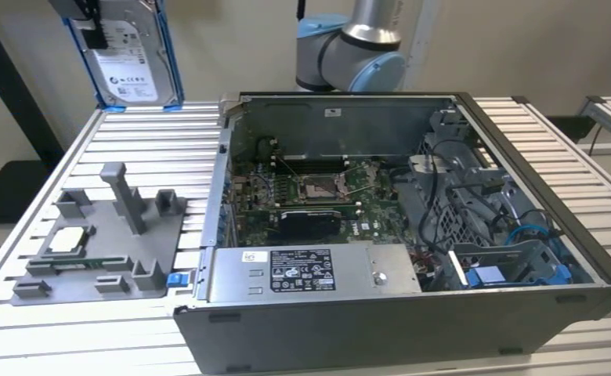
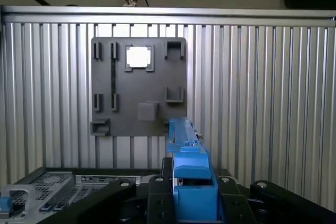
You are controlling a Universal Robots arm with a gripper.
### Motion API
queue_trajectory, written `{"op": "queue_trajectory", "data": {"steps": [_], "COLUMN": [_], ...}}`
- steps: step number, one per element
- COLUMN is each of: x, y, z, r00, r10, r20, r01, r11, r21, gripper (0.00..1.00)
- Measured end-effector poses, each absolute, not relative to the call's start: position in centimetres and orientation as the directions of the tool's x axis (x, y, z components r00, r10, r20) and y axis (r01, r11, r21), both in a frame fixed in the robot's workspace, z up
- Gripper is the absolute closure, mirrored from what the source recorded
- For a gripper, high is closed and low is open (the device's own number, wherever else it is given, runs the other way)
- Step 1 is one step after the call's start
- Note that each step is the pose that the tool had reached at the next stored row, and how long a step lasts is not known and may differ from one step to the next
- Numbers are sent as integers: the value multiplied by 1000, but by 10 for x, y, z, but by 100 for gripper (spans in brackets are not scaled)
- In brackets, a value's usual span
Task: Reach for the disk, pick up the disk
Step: 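Pick up the disk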
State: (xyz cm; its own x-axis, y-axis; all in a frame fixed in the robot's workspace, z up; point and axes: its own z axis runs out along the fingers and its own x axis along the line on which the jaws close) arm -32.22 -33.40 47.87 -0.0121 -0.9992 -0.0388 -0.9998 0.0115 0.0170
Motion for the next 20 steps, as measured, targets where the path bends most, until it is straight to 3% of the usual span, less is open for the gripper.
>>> {"op": "queue_trajectory", "data": {"steps": [20], "x": [-258], "y": [-334], "z": [479], "r00": [-12], "r10": [-999], "r20": [-39], "r01": [-1000], "r11": [12], "r21": [17], "gripper": [100]}}
